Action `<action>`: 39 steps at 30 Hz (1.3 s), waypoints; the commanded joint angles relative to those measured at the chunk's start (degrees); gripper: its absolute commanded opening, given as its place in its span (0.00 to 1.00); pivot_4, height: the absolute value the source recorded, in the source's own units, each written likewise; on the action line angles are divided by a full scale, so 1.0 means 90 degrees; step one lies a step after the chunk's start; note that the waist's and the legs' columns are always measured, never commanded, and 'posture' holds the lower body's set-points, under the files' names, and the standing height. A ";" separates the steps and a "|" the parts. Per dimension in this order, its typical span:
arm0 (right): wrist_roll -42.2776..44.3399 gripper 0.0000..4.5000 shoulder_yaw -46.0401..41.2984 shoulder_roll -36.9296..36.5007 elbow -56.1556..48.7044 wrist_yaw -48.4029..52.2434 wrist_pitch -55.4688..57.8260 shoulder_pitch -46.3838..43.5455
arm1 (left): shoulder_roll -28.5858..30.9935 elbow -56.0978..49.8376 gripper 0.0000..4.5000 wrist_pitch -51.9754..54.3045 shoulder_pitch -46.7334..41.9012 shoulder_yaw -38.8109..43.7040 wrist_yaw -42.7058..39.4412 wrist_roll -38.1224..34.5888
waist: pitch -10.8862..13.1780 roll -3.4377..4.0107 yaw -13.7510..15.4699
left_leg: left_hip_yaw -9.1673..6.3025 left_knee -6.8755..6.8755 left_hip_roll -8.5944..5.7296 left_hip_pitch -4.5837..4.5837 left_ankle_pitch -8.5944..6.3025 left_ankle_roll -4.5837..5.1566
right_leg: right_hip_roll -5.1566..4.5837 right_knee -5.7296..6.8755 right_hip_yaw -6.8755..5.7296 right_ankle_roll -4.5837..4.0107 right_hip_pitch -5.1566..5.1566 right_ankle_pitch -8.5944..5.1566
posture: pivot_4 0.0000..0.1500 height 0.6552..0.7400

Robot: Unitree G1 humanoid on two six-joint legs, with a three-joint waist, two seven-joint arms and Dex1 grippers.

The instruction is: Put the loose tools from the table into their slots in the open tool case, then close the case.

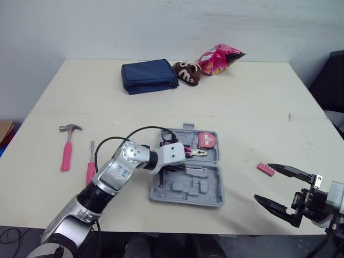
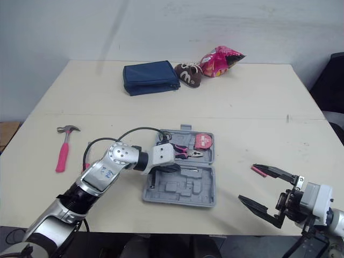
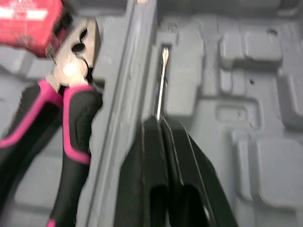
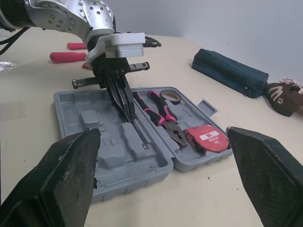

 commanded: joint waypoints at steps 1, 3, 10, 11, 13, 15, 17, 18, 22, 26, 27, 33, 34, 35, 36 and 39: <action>0.0050 1.00 -0.0111 0.0081 -0.0045 -0.0047 -0.0131 -0.0029 | 0.0093 0.0430 0.01 -0.0118 0.0355 -0.0143 0.0017 0.0175 | -0.0006 0.0001 0.0000 | 0.0000 -0.0001 0.0000 0.0000 -0.0001 0.0001 | -0.0001 -0.0001 0.0000 -0.0001 0.0001 0.0000 | 1.00 1.00; 0.0093 1.00 -0.0240 0.0034 -0.0010 -0.0030 -0.0121 -0.0013 | 0.0012 0.0160 0.01 -0.0943 0.0523 0.0640 -0.0171 -0.0517 | -0.0009 0.0008 -0.0020 | 0.0000 -0.0002 0.0001 0.0000 -0.0002 0.0002 | -0.0003 -0.0002 0.0000 -0.0001 0.0001 0.0000 | 1.00 1.00; 0.0260 1.00 -0.0943 -0.0263 0.0383 0.0331 -0.0092 0.0165 | 0.0747 -0.0143 0.01 -0.2367 0.1372 0.2804 -0.1352 -0.2266 | 0.0030 0.0010 -0.0009 | 0.0003 -0.0009 0.0010 -0.0034 -0.0001 -0.0005 | 0.0000 -0.0005 -0.0009 -0.0004 -0.0044 -0.0001 | 1.00 1.00; 0.0267 1.00 -0.1082 -0.0341 0.0532 0.0443 -0.0102 0.0179 | 0.0931 -0.0098 0.01 -0.2356 0.1532 0.3230 -0.1464 -0.2557 | 0.0031 0.0010 -0.0023 | 0.0006 -0.0010 0.0011 -0.0032 -0.0004 -0.0006 | -0.0002 -0.0008 -0.0008 -0.0005 -0.0044 -0.0002 | 1.00 1.00; 0.0280 1.00 -0.1334 -0.0475 0.0856 0.0659 -0.0148 0.0194 | 0.1252 -0.0042 0.12 -0.2224 0.1829 0.3904 -0.1423 -0.2865 | 0.0036 0.0008 -0.0020 | 0.0011 -0.0011 0.0012 -0.0033 -0.0010 -0.0004 | -0.0003 -0.0014 -0.0009 -0.0008 -0.0043 -0.0003 | 1.00 1.00; 0.0264 1.00 -0.1563 -0.0570 0.1226 0.0849 -0.0230 0.0174 | 0.1516 0.0019 0.28 -0.2135 0.2154 0.4452 -0.1290 -0.2999 | 0.0041 0.0003 -0.0018 | 0.0011 -0.0012 0.0012 -0.0032 -0.0020 0.0004 | -0.0007 -0.0022 -0.0011 -0.0009 -0.0041 -0.0004 | 1.00 1.00; 0.0191 1.00 -0.1802 -0.0706 0.1744 0.1068 -0.0384 0.0142 | 0.1774 0.0160 0.49 -0.2093 0.2669 0.5240 -0.1081 -0.3072 | 0.0044 0.0002 -0.0020 | 0.0011 -0.0012 0.0011 -0.0031 -0.0045 0.0030 | -0.0013 -0.0032 -0.0014 -0.0009 -0.0035 -0.0004 | 1.00 1.00; 0.0156 1.00 -0.1898 -0.0769 0.1978 0.1169 -0.0459 0.0123 | 0.1890 0.0266 0.61 -0.2166 0.2933 0.5598 -0.1021 -0.3043 | 0.0044 0.0000 -0.0022 | 0.0013 -0.0012 0.0011 -0.0030 -0.0057 0.0044 | -0.0017 -0.0036 -0.0016 -0.0009 -0.0034 -0.0004 | 1.00 1.00; 0.0067 1.00 -0.2173 -0.0979 0.2865 0.1506 -0.0717 0.0049 | 0.2298 0.1104 0.98 -0.2462 0.3820 0.6953 -0.0843 -0.2959 | 0.0054 -0.0010 -0.0046 | 0.0020 -0.0019 0.0015 -0.0029 -0.0076 0.0037 | -0.0020 -0.0056 -0.0019 -0.0019 -0.0035 -0.0010 | 1.00 1.00; -0.0135 1.00 -0.2367 -0.1244 0.4162 0.1852 -0.1202 -0.0077 | 0.2833 0.2652 1.00 -0.2959 0.4531 0.8312 -0.0717 -0.2877 | 0.0064 -0.0027 -0.0090 | 0.0023 -0.0028 0.0026 -0.0027 -0.0095 0.0030 | -0.0019 -0.0065 -0.0026 -0.0049 -0.0038 -0.0026 | 1.00 1.00; -0.0181 1.00 -0.2394 -0.1309 0.4454 0.1896 -0.1335 -0.0124 | 0.2958 0.2997 1.00 -0.3023 0.4625 0.8559 -0.0667 -0.2891 | 0.0067 -0.0033 -0.0115 | 0.0023 -0.0034 0.0026 -0.0024 -0.0098 0.0026 | -0.0020 -0.0066 -0.0027 -0.0062 -0.0038 -0.0033 | 1.00 1.00; -0.0445 1.00 -0.2553 -0.1714 0.6309 0.2087 -0.2250 -0.0425 | 0.3637 0.5341 1.00 -0.3717 0.5382 0.9675 0.0019 -0.2648 | 0.0069 -0.0036 -0.0195 | 0.0023 -0.0108 -0.0010 -0.0007 -0.0091 0.0030 | -0.0064 -0.0082 -0.0044 -0.0088 -0.0044 -0.0050 | 1.00 1.00; -0.0473 1.00 -0.2551 -0.1789 0.6618 0.2103 -0.2397 -0.0491 | 0.3680 0.5649 1.00 -0.3918 0.5532 0.9742 0.0135 -0.2605 | 0.0069 -0.0035 -0.0204 | 0.0023 -0.0113 -0.0010 -0.0006 -0.0093 0.0028 | -0.0065 -0.0084 -0.0049 -0.0093 -0.0044 -0.0054 | 1.00 1.00; -0.0484 1.00 -0.2539 -0.1848 0.6849 0.2122 -0.2510 -0.0549 | 0.3714 0.5872 1.00 -0.4064 0.5616 0.9768 0.0199 -0.2592 | 0.0071 -0.0031 -0.0210 | 0.0023 -0.0117 -0.0009 -0.0006 -0.0095 0.0025 | -0.0067 -0.0087 -0.0053 -0.0094 -0.0044 -0.0056 | 1.00 1.00; -0.0487 1.00 -0.2514 -0.1893 0.7037 0.2157 -0.2596 -0.0599 | 0.3717 0.6000 1.00 -0.4210 0.5673 0.9759 0.0205 -0.2586 | 0.0072 -0.0030 -0.0215 | 0.0023 -0.0119 -0.0011 -0.0006 -0.0097 0.0025 | -0.0069 -0.0090 -0.0055 -0.0094 -0.0044 -0.0058 | 1.00 1.00; -0.0445 1.00 -0.2386 -0.1930 0.7198 0.2309 -0.2717 -0.0708 | 0.3683 0.6118 1.00 -0.4408 0.5629 0.9634 0.0134 -0.2664 | 0.0071 -0.0033 -0.0213 | 0.0023 -0.0119 -0.0011 -0.0007 -0.0098 0.0023 | -0.0070 -0.0090 -0.0060 -0.0091 -0.0042 -0.0059 | 1.00 1.00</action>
